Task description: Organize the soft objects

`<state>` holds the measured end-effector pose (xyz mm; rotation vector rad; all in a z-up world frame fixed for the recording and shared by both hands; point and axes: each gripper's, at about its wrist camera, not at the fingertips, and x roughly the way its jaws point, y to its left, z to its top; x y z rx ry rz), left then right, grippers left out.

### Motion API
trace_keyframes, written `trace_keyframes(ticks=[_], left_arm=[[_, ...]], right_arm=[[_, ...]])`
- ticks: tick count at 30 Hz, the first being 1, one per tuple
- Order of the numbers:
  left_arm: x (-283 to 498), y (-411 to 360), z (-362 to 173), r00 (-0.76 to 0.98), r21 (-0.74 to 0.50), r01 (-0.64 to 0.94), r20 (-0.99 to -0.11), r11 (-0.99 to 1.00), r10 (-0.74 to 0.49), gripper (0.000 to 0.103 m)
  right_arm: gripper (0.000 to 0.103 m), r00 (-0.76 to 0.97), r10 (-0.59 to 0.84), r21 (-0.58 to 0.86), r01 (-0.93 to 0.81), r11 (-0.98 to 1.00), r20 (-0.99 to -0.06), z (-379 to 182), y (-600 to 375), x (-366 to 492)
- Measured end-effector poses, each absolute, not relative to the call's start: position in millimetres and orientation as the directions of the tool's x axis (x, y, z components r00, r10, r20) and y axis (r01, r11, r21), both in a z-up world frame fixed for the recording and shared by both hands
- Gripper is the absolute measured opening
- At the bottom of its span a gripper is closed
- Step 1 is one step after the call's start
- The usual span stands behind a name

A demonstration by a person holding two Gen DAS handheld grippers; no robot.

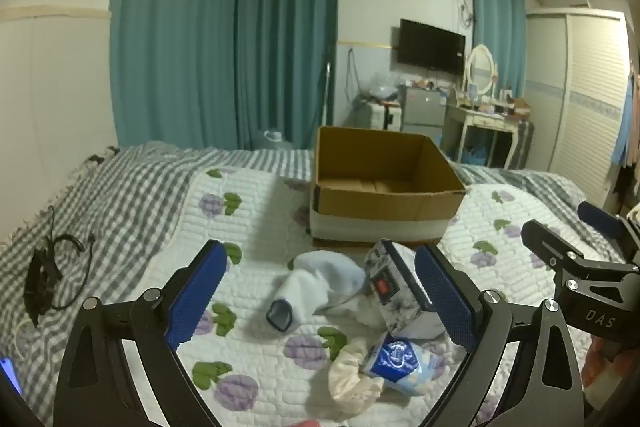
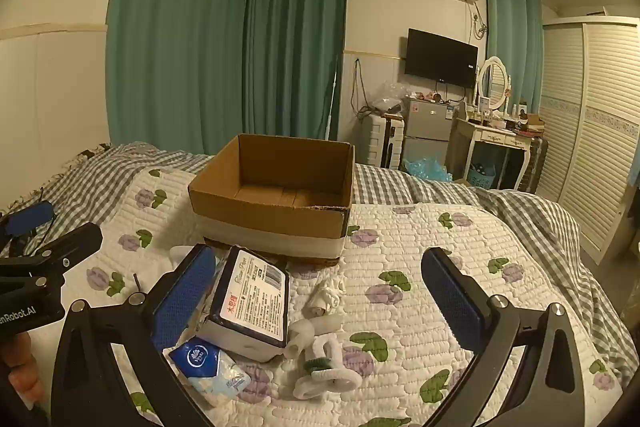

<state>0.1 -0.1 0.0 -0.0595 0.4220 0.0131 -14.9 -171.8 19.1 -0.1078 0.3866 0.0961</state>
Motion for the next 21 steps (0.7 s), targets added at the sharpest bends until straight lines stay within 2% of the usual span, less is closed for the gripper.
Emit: trace_keyframes(ticks=[21], left_arm=[[1.1,2.0,0.0,0.908,-0.052,-0.028,-0.420,0.998,0.004,0.098]], right_arm=[[0.103,0.918,0.071,-0.091,-0.115,0.989,-0.389,18.0,-172.2,-14.1]])
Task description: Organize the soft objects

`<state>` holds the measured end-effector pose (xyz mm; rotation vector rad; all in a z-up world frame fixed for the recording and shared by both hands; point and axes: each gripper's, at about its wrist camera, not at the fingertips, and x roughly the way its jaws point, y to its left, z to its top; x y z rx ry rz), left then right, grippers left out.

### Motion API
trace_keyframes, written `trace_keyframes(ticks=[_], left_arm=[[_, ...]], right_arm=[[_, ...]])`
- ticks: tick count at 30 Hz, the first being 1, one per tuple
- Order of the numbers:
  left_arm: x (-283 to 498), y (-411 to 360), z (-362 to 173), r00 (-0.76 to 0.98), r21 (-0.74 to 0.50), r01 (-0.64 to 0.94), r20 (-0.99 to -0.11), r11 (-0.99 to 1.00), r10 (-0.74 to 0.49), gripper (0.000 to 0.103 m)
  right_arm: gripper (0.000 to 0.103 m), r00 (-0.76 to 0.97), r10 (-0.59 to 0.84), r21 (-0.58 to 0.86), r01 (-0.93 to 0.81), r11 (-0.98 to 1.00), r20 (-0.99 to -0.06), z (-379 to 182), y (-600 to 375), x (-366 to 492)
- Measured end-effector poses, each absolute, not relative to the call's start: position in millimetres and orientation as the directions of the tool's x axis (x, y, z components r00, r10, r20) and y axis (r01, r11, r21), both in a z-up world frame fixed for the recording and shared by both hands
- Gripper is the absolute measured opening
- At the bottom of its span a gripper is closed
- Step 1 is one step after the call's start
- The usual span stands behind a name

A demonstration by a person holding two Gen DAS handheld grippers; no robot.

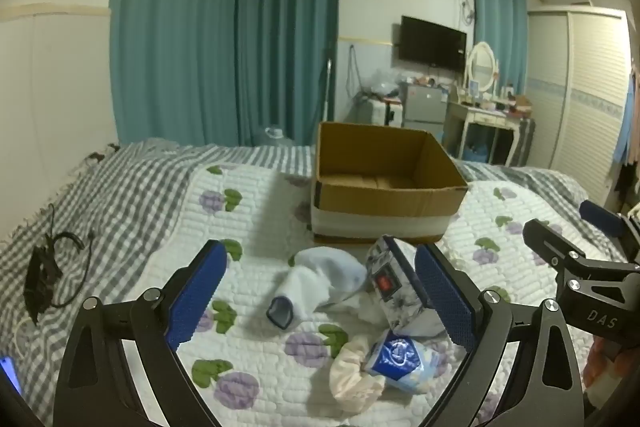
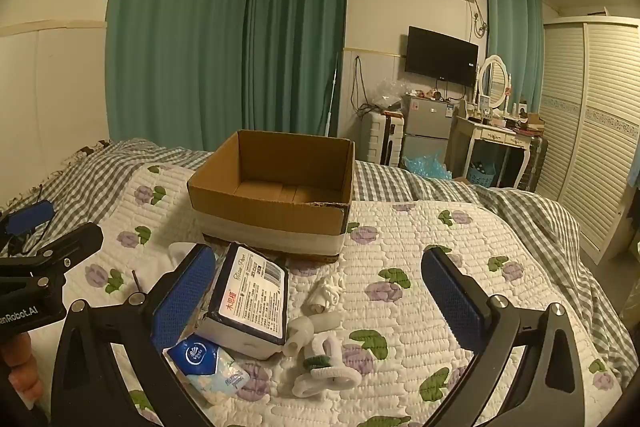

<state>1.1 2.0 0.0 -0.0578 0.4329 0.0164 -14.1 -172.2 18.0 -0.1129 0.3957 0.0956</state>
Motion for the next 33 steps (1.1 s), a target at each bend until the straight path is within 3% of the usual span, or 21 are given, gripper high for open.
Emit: trace_keyframes(ticks=[33], left_arm=[[0.5,1.2,-4.2,0.905,-0.049,-0.030,-0.425,0.998,0.007,0.098]], right_arm=[[0.103,0.915,0.074,-0.094,-0.120,0.988,-0.396,13.3,-172.5,-14.1]])
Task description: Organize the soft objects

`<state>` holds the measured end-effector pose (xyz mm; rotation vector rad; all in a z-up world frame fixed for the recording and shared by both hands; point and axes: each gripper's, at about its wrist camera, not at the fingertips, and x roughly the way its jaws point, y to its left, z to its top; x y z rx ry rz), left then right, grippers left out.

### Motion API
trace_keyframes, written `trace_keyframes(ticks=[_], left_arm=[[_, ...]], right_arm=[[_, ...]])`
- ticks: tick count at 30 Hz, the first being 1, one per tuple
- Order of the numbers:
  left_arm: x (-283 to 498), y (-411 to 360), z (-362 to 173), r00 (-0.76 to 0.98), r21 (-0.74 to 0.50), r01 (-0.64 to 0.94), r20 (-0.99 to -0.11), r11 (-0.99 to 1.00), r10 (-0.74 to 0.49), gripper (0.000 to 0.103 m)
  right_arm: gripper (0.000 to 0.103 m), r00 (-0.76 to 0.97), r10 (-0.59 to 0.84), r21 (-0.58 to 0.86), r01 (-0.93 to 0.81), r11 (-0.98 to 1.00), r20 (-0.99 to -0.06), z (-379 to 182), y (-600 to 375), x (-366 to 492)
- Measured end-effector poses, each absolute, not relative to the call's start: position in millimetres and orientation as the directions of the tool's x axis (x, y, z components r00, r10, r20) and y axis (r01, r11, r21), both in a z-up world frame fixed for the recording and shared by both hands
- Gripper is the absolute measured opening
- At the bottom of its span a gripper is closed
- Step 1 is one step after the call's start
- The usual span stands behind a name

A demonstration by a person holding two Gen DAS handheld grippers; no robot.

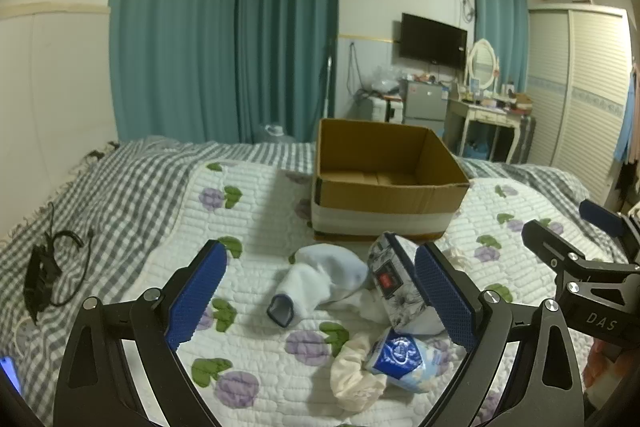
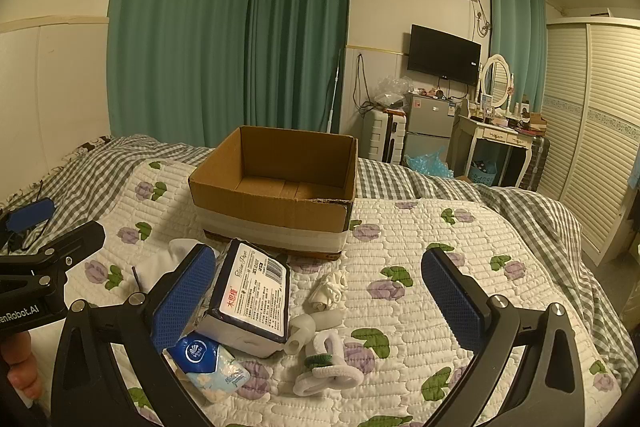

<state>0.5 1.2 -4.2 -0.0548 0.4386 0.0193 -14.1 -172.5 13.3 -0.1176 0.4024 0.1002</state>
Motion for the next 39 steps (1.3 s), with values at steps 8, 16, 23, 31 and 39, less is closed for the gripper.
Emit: trace_keyframes(ticks=[8,16,23,31,39], left_arm=[[0.8,1.2,-4.1,0.905,-0.048,-0.031,-0.425,0.998,0.008,0.097],[-0.2,1.9,-9.5,0.904,-0.047,-0.030,-0.428,0.998,0.007,0.098],[0.5,1.8,-8.6,0.904,-0.047,-0.030,-0.428,0.998,0.007,0.098],[0.6,0.7,-9.3,0.903,-0.039,-0.034,-0.430,0.999,0.014,0.097],[-21.1,-9.0,24.2,0.911,-0.030,-0.045,-0.412,0.999,0.029,0.097]], right_arm=[[0.103,0.915,0.074,-0.096,-0.122,0.988,-0.398,14.9,-171.2,-13.0],[0.103,0.914,0.073,-0.098,-0.122,0.988,-0.398,14.2,-171.3,-13.5],[0.103,0.915,0.074,-0.098,-0.123,0.988,-0.398,14.1,-171.0,-14.2],[0.103,0.916,0.077,-0.100,-0.126,0.987,-0.394,16.0,-166.0,-14.5],[0.103,0.931,0.083,-0.104,-0.128,0.986,-0.356,51.1,-165.3,-36.4]])
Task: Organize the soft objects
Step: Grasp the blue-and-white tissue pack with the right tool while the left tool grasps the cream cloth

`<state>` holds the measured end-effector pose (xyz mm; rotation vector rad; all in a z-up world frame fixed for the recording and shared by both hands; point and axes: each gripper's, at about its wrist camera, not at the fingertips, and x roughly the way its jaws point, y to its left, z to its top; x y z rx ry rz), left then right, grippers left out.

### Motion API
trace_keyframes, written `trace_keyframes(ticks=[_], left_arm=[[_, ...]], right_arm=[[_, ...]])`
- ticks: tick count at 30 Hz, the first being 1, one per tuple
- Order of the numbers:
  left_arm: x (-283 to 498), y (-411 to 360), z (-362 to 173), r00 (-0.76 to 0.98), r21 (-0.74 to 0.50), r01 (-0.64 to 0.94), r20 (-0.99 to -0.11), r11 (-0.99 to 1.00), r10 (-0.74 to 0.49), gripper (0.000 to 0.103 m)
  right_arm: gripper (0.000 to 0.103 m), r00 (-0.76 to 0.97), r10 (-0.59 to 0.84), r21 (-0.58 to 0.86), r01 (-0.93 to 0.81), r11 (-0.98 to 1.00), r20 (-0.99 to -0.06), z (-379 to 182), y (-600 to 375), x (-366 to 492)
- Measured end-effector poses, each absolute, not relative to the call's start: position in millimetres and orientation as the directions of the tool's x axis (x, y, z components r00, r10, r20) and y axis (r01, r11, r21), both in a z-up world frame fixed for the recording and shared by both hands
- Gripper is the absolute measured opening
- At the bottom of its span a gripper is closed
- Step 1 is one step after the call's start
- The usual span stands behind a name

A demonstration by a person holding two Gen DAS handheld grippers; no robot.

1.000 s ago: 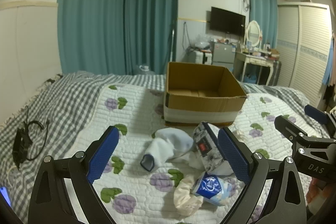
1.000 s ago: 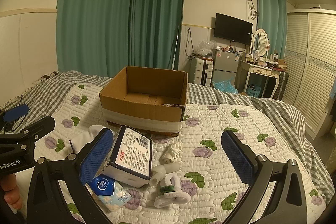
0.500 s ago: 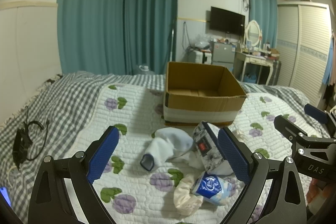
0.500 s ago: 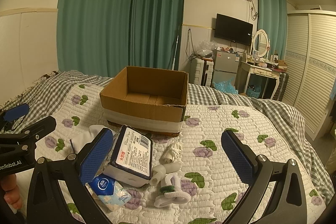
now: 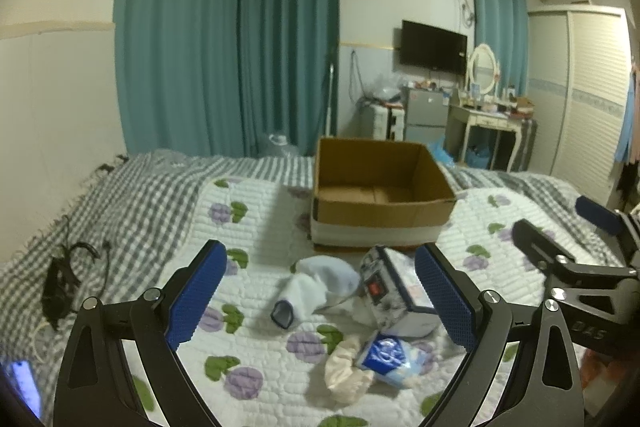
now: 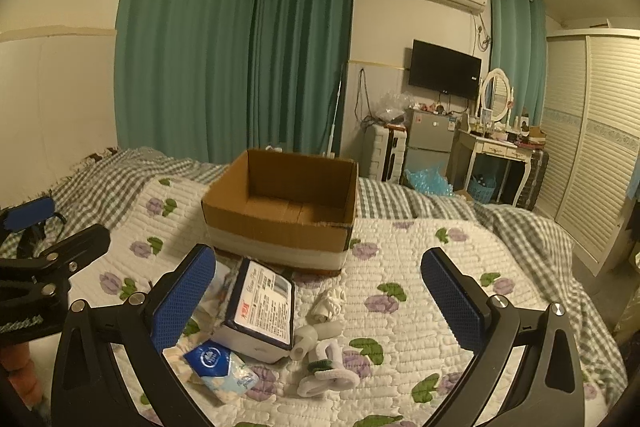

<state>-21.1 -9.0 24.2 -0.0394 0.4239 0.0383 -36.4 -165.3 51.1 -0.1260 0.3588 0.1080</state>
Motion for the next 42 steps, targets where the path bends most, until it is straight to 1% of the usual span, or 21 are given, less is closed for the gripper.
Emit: trace_keyframes(ticks=[4,8,11,15,19,22,24,26,28,30,32,37,42], left_arm=[[-42.9,-9.8,51.0,0.911,-0.027,-0.045,-0.410,0.999,0.031,0.097],[-53.7,-8.7,51.4,0.896,-0.010,-0.035,-0.443,0.999,0.027,0.097],[-47.2,-7.1,25.7,0.860,0.023,-0.044,-0.507,0.999,0.050,0.097],[-29.9,-1.5,-23.2,0.784,0.020,-0.043,-0.619,0.999,0.046,0.097],[-14.2,9.3,-59.7,0.722,0.009,-0.071,-0.689,0.997,0.058,0.097],[-6.2,17.3,-72.8,0.694,-0.016,-0.093,-0.718,0.996,0.053,0.097],[-1.1,20.4,-78.1,0.684,-0.018,-0.100,-0.728,0.995,0.056,0.097],[3.4,22.3,-81.8,0.675,-0.013,-0.100,-0.735,0.995,0.058,0.097],[7.3,24.4,-87.7,0.665,-0.006,-0.099,-0.744,0.995,0.061,0.097],[11.3,25.0,-93.2,0.657,0.004,-0.095,-0.751,0.995,0.066,0.097],[13.9,25.2,-97.0,0.650,0.003,-0.087,-0.758,0.996,0.059,0.097],[14.2,25.4,-98.2,0.652,0.008,-0.080,-0.756,0.997,0.058,0.097],[14.1,24.8,-98.3,0.654,-0.018,-0.071,-0.756,0.997,0.033,0.097]], right_arm=[[0.103,0.919,0.105,-0.094,-0.151,0.984,-0.380,67.6,-164.8,-50.0],[0.103,0.889,0.113,-0.100,-0.174,0.980,-0.444,55.1,-161.7,-56.4],[0.103,0.836,0.143,-0.066,-0.209,0.976,-0.529,26.3,-156.1,-47.4],[0.103,0.739,0.159,-0.034,-0.240,0.970,-0.655,-20.2,-142.2,-24.0],[0.101,0.689,0.142,-0.061,-0.261,0.963,-0.711,-51.1,-129.0,-7.1],[0.101,0.648,0.163,-0.036,-0.283,0.958,-0.744,-67.9,-122.9,7.2],[0.098,0.612,0.174,-0.024,-0.302,0.953,-0.772,-79.5,-117.2,15.3],[0.092,0.576,0.178,-0.027,-0.328,0.944,-0.798,-91.7,-109.2,20.7],[0.089,0.549,0.174,-0.031,-0.344,0.939,-0.818,-104.4,-100.8,26.8],[0.083,0.517,0.185,-0.010,-0.352,0.936,-0.836,-113.7,-98.8,34.6],[0.071,0.493,0.207,0.020,-0.358,0.934,-0.845,-118.7,-98.8,39.7],[0.064,0.484,0.240,0.060,-0.359,0.932,-0.842,-114.8,-104.8,35.7],[0.062,0.528,0.197,0.020,-0.322,0.946,-0.826,-95.8,-118.5,17.6]])
